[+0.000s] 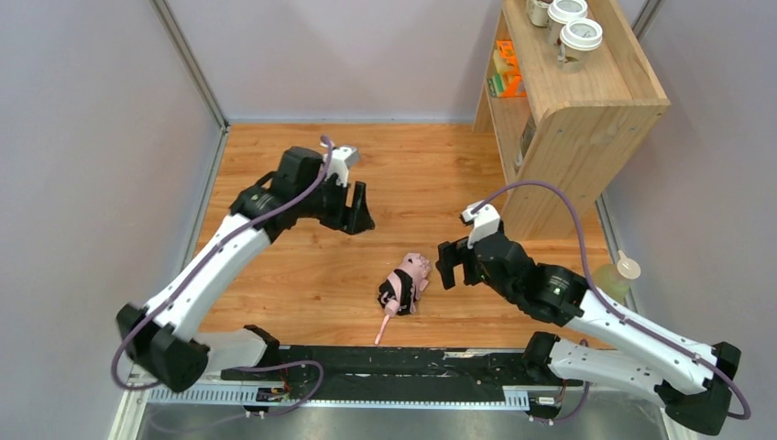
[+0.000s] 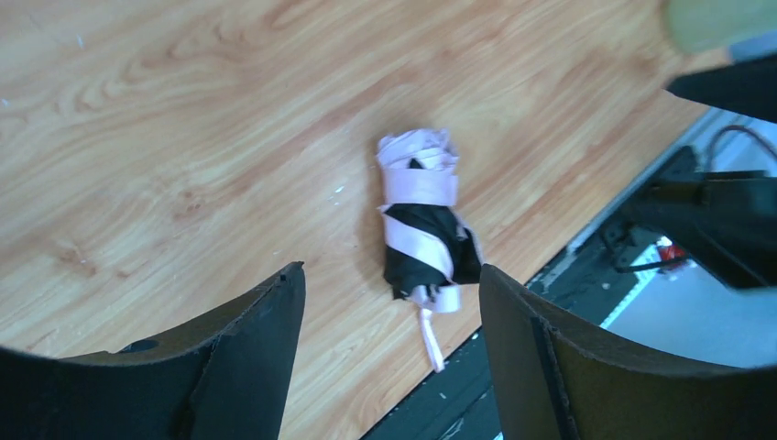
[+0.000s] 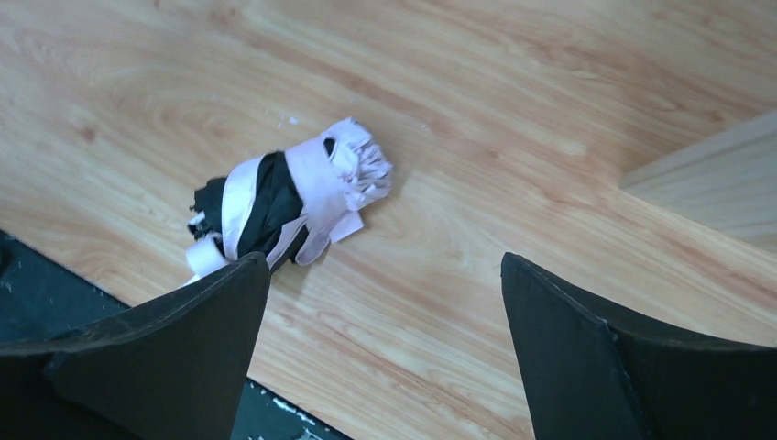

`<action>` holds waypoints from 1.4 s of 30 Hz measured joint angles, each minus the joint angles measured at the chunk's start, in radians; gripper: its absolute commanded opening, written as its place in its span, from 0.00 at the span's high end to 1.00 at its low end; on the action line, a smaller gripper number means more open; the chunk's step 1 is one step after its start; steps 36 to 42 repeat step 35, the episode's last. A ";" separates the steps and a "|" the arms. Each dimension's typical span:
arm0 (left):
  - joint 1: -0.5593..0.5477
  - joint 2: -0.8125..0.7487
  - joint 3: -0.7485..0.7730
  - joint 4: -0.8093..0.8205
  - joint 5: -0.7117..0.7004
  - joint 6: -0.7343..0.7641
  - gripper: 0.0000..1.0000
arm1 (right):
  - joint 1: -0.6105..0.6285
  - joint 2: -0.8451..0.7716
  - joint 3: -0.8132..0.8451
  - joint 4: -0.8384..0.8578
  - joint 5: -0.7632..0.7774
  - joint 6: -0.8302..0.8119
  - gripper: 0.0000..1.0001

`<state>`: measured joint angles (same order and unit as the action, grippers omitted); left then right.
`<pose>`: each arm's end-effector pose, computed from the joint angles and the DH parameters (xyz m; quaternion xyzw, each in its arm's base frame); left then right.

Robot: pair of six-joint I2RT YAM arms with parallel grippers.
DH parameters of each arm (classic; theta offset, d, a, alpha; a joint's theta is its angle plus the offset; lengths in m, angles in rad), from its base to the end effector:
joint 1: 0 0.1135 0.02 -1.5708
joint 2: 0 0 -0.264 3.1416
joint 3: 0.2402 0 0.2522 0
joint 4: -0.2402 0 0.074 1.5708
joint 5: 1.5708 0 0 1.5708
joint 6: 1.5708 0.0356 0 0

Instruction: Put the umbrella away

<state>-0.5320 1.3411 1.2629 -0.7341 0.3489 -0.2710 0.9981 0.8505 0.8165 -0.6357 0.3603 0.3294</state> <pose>0.2375 -0.1539 0.3332 0.1828 0.8987 -0.2909 0.2726 0.1064 0.1418 0.2969 -0.2169 0.8622 0.1369 0.4368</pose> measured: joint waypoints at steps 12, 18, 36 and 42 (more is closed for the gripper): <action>-0.007 -0.551 -0.103 0.030 -0.029 -0.074 0.15 | 0.000 -0.273 0.170 -0.029 0.296 -0.074 0.00; -0.007 -0.757 0.057 0.084 -0.098 -0.031 0.12 | 0.000 -0.388 0.327 -0.002 0.397 -0.241 0.00; -0.007 -0.916 0.261 0.139 -0.175 0.088 0.11 | -0.002 -0.455 0.575 0.066 0.402 -0.480 0.00; -0.007 -0.916 0.261 0.139 -0.175 0.088 0.11 | -0.002 -0.455 0.575 0.066 0.402 -0.480 0.00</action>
